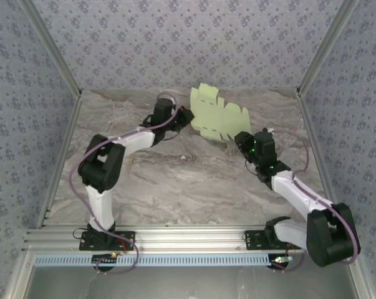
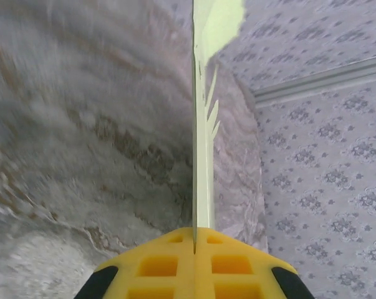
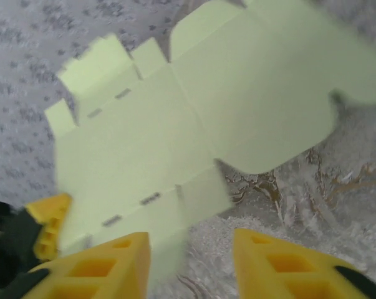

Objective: Fold the paper box

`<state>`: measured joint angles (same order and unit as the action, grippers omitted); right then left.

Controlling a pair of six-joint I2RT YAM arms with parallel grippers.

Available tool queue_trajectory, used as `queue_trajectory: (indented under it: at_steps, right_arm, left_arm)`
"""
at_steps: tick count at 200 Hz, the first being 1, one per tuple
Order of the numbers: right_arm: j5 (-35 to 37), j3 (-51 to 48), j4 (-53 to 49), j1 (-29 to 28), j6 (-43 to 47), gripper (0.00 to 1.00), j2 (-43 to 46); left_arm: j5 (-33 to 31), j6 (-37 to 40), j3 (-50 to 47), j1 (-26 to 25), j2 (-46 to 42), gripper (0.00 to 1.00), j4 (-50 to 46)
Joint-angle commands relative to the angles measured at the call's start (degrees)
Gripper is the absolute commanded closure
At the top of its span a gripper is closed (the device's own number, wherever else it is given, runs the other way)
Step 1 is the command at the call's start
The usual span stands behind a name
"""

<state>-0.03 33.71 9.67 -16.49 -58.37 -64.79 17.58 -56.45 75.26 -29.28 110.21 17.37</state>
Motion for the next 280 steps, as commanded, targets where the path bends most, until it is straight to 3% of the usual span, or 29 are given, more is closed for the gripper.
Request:
queue_trajectory:
  at_steps: [1,31,56,94,110,137,166,184,253,280]
  right_arm:
    - [-2.43,5.13,-10.37,-0.75,17.82,0.51,3.97]
    - [-7.97,18.15,-21.65,-4.35,42.89,0.41,2.36]
    - [-10.85,29.56,-27.96,-6.51,57.70,0.31,-3.59]
    - [-15.92,45.80,-34.52,-6.30,73.17,0.27,-11.72]
    - [-15.82,49.47,-35.57,-4.68,76.15,0.28,-13.21]
    - [-26.14,52.92,-36.97,-0.11,79.84,0.28,-14.61]
    - [-38.37,55.40,-42.90,0.67,87.99,0.24,-14.85]
    - [-41.91,55.14,-43.46,0.67,90.38,0.24,-14.09]
    - [-37.36,58.65,-50.60,-3.85,96.24,0.24,-14.29]
    - [-33.51,60.97,-53.52,-6.12,98.18,0.24,-14.49]
  left_arm:
    - [1.42,22.93,0.91,3.06,-8.79,1.00,-10.73]
    - [5.46,43.73,4.76,5.46,-15.98,1.00,-25.82]
    - [6.52,57.93,11.29,5.29,-19.20,1.00,-39.81]
    - [5.46,74.89,21.84,4.52,-21.27,1.00,-60.02]
    - [2.15,78.35,24.05,4.32,-23.06,1.00,-62.81]
    - [4.98,88.40,24.11,3.68,-28.17,1.00,-65.76]
    - [5.41,91.89,25.53,3.16,-31.06,1.00,-68.23]
    - [5.53,93.17,26.64,2.93,-31.02,1.00,-70.80]
    - [4.43,95.46,27.84,-1.22,-29.47,1.00,-72.34]
    - [0.06,97.00,29.98,-3.01,-27.17,1.00,-74.73]
